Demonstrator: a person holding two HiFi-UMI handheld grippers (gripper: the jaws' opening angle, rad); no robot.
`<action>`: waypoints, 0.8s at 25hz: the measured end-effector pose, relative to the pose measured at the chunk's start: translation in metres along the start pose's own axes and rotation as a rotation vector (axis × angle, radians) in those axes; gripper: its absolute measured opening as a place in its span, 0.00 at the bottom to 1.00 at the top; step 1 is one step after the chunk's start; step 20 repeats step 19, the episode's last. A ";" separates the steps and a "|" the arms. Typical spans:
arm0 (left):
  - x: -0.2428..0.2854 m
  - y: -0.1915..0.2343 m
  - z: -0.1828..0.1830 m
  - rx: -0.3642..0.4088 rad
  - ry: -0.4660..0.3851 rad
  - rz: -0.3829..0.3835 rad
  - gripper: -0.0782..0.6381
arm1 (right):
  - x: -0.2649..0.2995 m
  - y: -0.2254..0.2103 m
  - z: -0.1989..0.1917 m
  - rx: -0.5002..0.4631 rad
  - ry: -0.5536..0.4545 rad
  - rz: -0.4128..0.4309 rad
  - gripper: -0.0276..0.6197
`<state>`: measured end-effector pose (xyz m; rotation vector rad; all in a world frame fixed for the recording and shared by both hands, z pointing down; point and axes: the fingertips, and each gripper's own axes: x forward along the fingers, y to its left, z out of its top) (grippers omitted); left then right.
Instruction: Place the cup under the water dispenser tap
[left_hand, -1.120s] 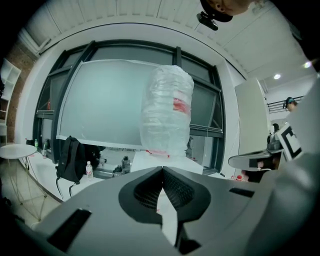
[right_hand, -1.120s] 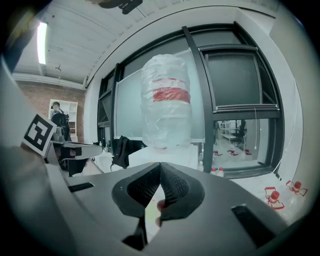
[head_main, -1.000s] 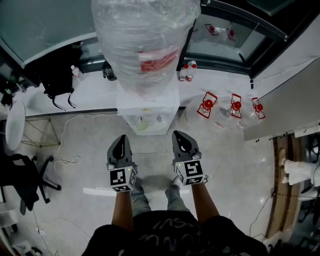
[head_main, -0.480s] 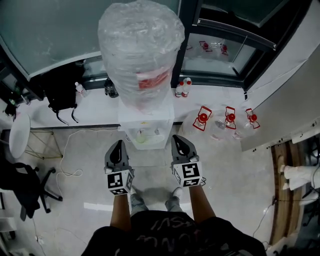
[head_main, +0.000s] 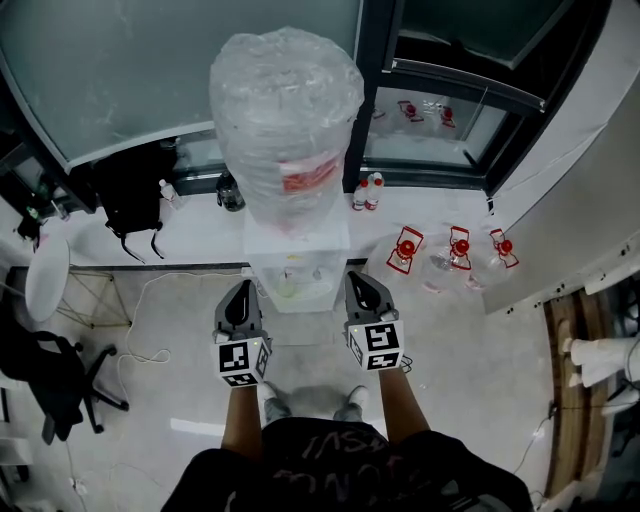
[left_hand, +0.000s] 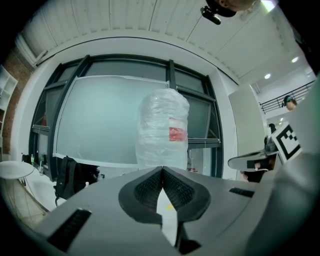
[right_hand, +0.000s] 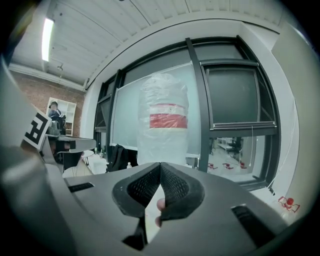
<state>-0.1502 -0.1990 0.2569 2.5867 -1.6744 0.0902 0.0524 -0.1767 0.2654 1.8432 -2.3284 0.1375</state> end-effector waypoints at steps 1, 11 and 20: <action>0.001 -0.002 0.002 0.004 -0.001 -0.004 0.13 | 0.000 0.000 0.002 -0.003 -0.002 0.001 0.06; 0.005 -0.002 0.010 0.009 -0.003 -0.005 0.13 | 0.003 -0.003 0.006 -0.021 -0.004 0.010 0.06; 0.007 0.004 0.019 0.016 -0.011 0.009 0.13 | 0.005 -0.002 0.010 -0.031 -0.011 0.011 0.06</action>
